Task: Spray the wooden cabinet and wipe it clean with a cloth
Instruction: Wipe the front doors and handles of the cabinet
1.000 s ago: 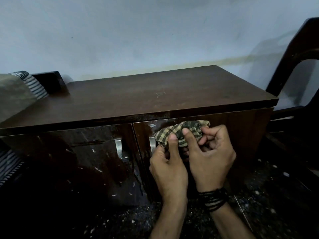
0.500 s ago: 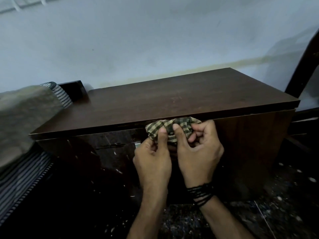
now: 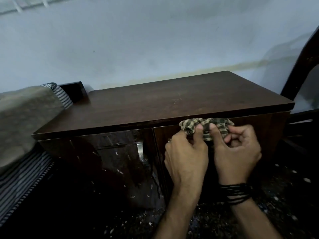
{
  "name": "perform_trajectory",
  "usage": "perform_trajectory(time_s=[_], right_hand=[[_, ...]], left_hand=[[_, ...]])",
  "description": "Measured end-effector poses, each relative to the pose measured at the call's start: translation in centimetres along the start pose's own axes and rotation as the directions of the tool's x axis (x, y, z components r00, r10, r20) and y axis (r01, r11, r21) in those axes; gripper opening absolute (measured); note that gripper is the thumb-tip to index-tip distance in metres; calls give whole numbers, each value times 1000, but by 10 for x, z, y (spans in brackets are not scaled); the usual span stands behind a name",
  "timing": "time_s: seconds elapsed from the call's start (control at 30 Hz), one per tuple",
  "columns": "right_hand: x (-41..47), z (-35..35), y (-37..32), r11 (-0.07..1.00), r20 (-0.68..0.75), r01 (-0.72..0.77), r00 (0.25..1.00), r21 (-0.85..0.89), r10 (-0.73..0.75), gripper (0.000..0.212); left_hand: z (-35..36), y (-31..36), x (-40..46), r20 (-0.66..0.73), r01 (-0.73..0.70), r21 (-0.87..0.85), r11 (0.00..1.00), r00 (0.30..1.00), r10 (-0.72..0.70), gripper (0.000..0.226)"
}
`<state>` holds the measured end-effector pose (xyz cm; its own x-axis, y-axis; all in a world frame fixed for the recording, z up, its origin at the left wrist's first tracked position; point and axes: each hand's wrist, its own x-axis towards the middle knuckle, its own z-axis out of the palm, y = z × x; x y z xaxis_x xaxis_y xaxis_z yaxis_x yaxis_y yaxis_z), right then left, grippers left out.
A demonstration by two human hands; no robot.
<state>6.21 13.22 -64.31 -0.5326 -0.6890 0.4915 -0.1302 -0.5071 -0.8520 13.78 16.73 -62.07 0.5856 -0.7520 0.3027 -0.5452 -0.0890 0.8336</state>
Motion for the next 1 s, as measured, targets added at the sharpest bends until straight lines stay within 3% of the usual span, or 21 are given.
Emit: perform_trajectory(time_s=[0.1,0.2,0.3,0.43,0.57,0.77,0.87,1.0], right_hand=[[-6,6,-6,1000,-5,-1,1000,-7,1,32],[-17,20,-15,1000,41,21,999,5,-21,33],[-35,38,-27,997,138,65,988,36,-69,33],[-57,61,-42,986,265,151,950,73,-165,35],[-57,63,-48,977,304,198,929,75,-212,35],[-36,39,-32,992,186,127,974,14,-127,33],[-39,33,-25,999,225,50,973,-5,-48,32],[-52,28,-18,999,320,-47,946,-22,51,31]], left_hand=[[-8,-1,-2,-33,-33,49,998,999,35,57],[-22,-14,8,-116,-72,-24,997,991,69,62],[-42,-37,19,-217,-52,-133,990,976,22,67],[-74,-60,34,-297,6,-212,977,952,-70,55],[-85,-59,37,-221,26,-319,947,970,-101,52],[-64,-40,27,-69,-9,-132,991,998,0,54],[-60,-46,23,-57,74,-125,989,995,-81,55],[-58,-62,9,92,304,-299,905,953,-290,49]])
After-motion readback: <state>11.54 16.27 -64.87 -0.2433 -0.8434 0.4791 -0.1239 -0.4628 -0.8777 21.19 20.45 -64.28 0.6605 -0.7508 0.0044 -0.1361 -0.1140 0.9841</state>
